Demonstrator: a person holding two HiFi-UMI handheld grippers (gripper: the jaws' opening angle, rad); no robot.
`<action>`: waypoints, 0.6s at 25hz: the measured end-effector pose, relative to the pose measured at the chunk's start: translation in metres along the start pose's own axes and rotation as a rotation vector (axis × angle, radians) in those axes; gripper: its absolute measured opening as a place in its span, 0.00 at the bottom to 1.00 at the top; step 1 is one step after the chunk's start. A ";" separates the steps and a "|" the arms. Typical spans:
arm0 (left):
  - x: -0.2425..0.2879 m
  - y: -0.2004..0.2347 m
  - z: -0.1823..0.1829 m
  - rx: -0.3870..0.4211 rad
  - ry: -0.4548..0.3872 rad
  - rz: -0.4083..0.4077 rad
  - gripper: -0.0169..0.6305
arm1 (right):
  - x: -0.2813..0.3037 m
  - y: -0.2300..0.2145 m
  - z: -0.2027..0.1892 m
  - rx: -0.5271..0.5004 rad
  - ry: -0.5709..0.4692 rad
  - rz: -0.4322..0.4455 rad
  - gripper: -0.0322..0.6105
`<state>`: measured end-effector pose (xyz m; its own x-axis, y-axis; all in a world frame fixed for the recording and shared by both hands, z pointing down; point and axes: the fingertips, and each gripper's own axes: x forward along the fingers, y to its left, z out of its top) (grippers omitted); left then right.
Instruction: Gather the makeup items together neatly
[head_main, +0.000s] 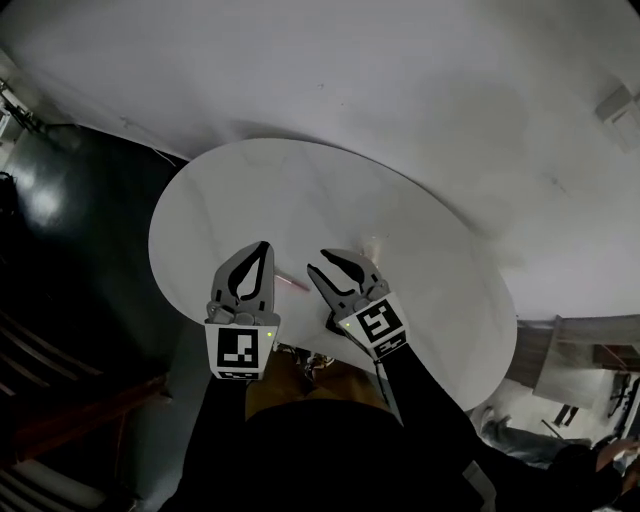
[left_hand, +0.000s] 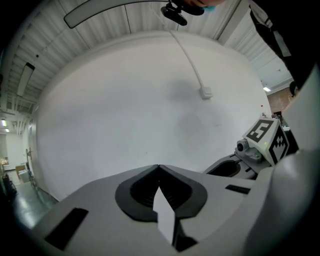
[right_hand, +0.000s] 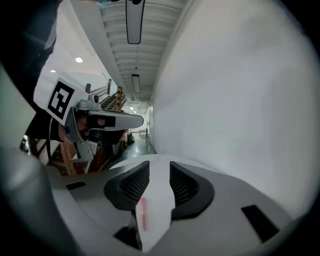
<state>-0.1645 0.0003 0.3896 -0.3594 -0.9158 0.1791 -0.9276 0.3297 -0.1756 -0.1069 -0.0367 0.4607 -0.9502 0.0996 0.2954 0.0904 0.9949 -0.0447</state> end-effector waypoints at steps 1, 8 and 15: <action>-0.003 0.004 -0.003 -0.005 0.007 0.014 0.05 | 0.007 0.005 -0.005 -0.001 0.018 0.026 0.27; -0.026 0.024 -0.025 -0.042 0.042 0.094 0.05 | 0.055 0.045 -0.061 -0.060 0.212 0.211 0.29; -0.035 0.041 -0.035 -0.040 0.065 0.117 0.05 | 0.088 0.061 -0.129 -0.023 0.420 0.273 0.32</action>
<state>-0.1936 0.0542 0.4101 -0.4696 -0.8546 0.2219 -0.8820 0.4430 -0.1604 -0.1469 0.0348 0.6075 -0.6891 0.3497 0.6347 0.3304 0.9312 -0.1543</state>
